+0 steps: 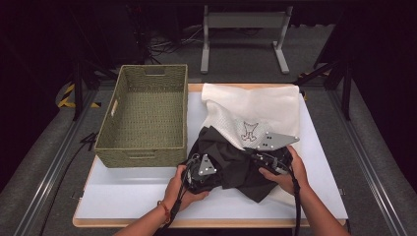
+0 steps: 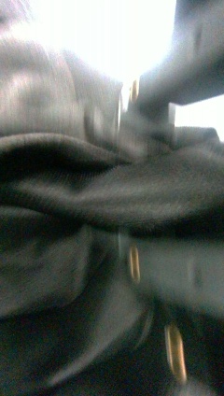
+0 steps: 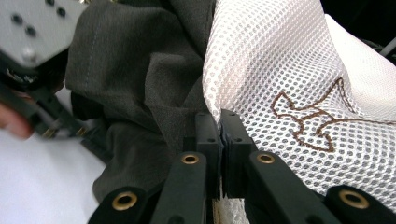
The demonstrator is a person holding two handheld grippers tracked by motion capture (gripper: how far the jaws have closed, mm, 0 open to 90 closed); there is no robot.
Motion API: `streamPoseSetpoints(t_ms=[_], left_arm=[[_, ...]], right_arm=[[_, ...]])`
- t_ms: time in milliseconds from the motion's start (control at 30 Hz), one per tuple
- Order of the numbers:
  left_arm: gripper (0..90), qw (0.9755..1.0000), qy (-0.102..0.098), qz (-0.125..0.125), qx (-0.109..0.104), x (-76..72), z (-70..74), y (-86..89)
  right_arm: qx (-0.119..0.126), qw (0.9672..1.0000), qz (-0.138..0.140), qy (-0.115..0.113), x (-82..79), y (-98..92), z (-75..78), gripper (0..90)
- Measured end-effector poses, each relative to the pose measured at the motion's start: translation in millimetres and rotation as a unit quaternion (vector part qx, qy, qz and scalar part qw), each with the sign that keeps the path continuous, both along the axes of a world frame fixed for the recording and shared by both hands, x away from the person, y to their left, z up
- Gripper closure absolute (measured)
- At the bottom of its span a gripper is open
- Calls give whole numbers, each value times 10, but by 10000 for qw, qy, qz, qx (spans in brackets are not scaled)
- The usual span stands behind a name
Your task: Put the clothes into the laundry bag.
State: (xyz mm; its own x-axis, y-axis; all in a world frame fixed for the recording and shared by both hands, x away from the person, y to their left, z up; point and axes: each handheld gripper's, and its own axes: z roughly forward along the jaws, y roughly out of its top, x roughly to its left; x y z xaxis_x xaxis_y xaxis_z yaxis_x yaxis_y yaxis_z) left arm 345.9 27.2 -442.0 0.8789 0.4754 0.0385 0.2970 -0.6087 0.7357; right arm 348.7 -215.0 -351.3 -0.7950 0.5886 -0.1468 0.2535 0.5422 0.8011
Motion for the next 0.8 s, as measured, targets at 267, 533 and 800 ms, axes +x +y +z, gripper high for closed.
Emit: streamPoseSetpoints(t_ms=[267,533,800], left_arm=[[835,9980,-418,-183,-445,-13,217,-130],[843,9915,-937,-103,-900,-14,548,-197],[843,9872,-1145,-26,-1113,21,602,-375]], right_arm=[[181,9997,126,-78,-46,62,201,886],[237,9993,225,-202,-144,172,422,887],[337,9988,286,-231,-207,201,539,888]])
